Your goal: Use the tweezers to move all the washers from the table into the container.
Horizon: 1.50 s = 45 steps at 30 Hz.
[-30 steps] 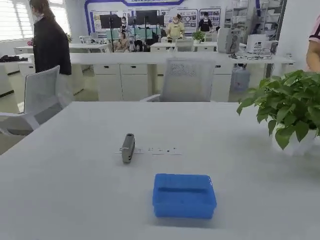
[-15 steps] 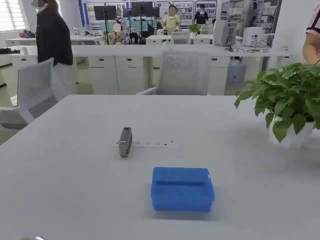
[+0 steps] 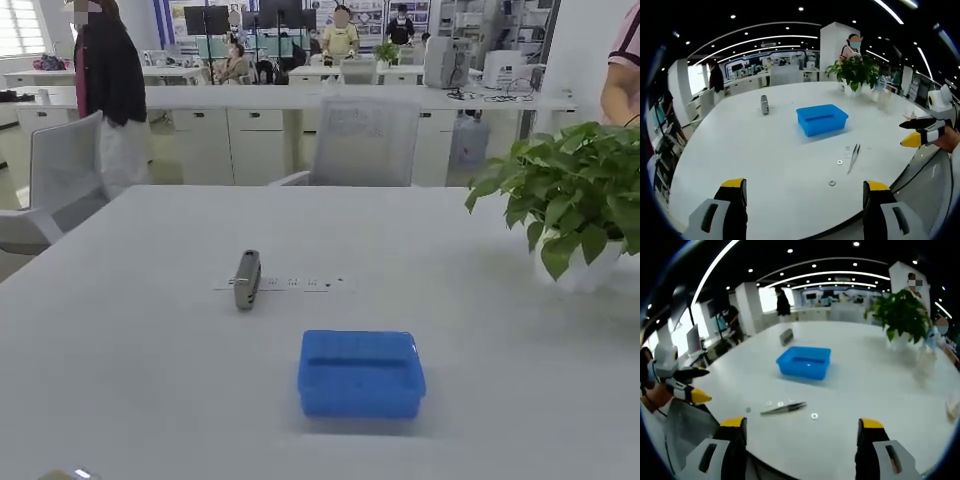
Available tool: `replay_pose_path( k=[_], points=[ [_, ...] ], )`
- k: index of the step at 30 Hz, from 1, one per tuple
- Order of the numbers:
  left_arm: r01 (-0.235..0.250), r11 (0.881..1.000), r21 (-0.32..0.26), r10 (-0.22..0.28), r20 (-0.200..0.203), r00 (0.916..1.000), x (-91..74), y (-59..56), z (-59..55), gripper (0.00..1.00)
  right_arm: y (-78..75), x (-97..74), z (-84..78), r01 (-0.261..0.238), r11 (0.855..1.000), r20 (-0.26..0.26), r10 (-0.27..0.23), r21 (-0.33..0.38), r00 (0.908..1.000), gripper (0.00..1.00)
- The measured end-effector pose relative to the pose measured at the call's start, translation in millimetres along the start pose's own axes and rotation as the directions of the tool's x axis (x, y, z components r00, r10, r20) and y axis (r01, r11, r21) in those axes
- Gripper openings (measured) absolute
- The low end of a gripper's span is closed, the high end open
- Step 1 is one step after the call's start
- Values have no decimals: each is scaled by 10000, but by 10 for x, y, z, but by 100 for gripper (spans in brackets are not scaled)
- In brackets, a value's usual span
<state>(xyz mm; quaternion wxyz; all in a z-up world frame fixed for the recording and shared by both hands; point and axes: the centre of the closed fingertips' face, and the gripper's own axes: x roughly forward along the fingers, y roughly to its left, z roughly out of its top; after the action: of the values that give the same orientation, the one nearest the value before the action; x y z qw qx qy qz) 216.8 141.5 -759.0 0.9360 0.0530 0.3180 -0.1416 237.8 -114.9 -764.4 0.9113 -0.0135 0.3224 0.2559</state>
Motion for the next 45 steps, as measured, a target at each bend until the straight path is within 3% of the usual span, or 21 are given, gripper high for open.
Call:
replay_pose_path(
  k=[23, 25, 29, 36, 39, 42, 44, 45],
  points=[
    [321, 9989, 353, -314, -215, 9993, 94, -92, 16, 95, -29, 21, -18, 53, 9999, -106, -55, -133, 9999, 85],
    [545, 9974, 468, -528, -372, 9979, 118, -128, 1, 92, -36, 26, -25, 62, 9999, -139, -63, -123, 9999, 85],
    [377, 9976, 582, -363, -244, 9990, 146, -113, 37, 94, -70, 32, -31, 159, 9998, -159, -161, -113, 9997, 84],
    [752, 9945, 735, -730, -322, 9968, 260, -205, 46, 92, -105, 40, -37, 348, 9992, -199, -351, -172, 9992, 81],
    [1299, 9870, 942, -1262, -451, 9910, 334, -306, 50, 79, -112, 47, -55, 411, 9988, -303, -419, -248, 9987, 79],
    [2344, 9645, 1214, -2279, -651, 9715, 418, -483, 68, 63, -121, 48, -63, 469, 9985, -347, -479, -291, 9982, 78],
    [2960, 9454, 1364, -2843, -993, 9536, 488, -583, 49, 52, -133, 50, -70, 534, 9981, -389, -545, -293, 9978, 78],
    [3043, 9414, 1455, -2908, -1070, 9508, 522, -600, 47, 47, -137, 51, -71, 559, 9980, -391, -569, -280, 9976, 78]
  ],
)
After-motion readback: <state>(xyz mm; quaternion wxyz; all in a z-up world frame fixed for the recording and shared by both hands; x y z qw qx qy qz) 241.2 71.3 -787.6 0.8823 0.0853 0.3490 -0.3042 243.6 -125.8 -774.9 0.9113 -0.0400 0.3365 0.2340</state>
